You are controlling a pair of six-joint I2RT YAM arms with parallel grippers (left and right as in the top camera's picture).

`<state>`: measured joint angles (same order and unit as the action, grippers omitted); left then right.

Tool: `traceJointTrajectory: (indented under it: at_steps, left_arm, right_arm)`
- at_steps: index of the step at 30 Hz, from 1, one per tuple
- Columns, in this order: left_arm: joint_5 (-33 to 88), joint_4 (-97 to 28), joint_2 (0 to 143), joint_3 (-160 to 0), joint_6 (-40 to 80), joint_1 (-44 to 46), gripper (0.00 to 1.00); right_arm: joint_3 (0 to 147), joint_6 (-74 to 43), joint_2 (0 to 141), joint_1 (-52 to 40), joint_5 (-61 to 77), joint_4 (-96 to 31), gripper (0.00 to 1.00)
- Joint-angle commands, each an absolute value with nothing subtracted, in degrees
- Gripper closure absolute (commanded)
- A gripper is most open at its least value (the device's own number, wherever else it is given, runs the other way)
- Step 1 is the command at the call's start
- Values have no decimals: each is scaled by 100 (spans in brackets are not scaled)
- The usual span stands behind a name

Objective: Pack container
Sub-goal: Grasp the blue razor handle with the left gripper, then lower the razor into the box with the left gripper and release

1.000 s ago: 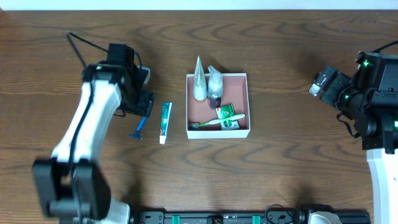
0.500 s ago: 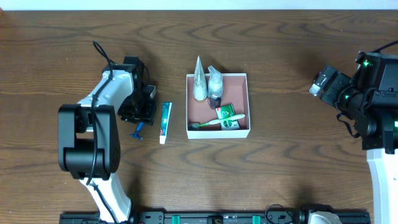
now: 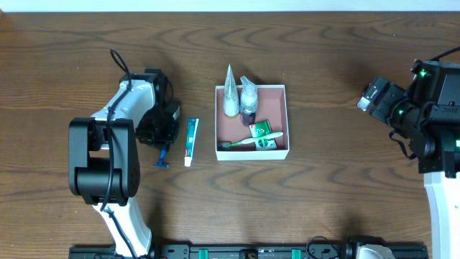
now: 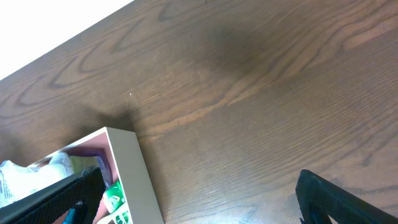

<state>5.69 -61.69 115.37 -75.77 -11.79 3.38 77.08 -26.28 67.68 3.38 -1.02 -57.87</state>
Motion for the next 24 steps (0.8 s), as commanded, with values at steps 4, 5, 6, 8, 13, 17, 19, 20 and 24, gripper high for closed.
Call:
traceJointTrajectory:
  at_steps: [4, 5, 6, 8, 13, 17, 19, 20, 24]
  left_arm:
    - [670, -6748, 10551, -8272, -1173, 368, 94]
    - [781, -6768, 10346, -8313, -1175, 408, 94]
    - [930, -6766, 10125, -8342, -1232, 458, 94]
    - [1350, -6742, 9638, -8353, -1599, 650, 94]
    - [1903, -6501, 8608, -8350, -2545, 1699, 94]
    - [1881, -5894, 8342, -8348, -3529, 2963, 94]
    - [1865, -5472, 8420, -8307, -3857, 3498, 94]
    - [1811, -5271, 8488, -8263, -3966, 3710, 94]
    - [1103, -4626, 9037, -8075, -4027, 4287, 94]
  right_arm:
    - [7756, -2545, 6777, 373, -104, -5793, 1]
    - [7756, -2545, 6777, 373, -104, -5793, 1]
    - [7756, -2545, 6777, 373, -104, -5793, 1]
    - [7756, -2545, 6777, 373, -104, -5793, 1]
    - [7756, -2545, 6777, 373, -104, -5793, 1]
    - [7756, -2545, 6777, 373, -104, -5793, 1]
    - [7756, -2545, 6777, 373, -104, -5793, 1]
    - [7756, -2545, 6777, 373, -104, -5793, 1]
    - [7756, -2545, 6777, 373, -104, -5793, 1]
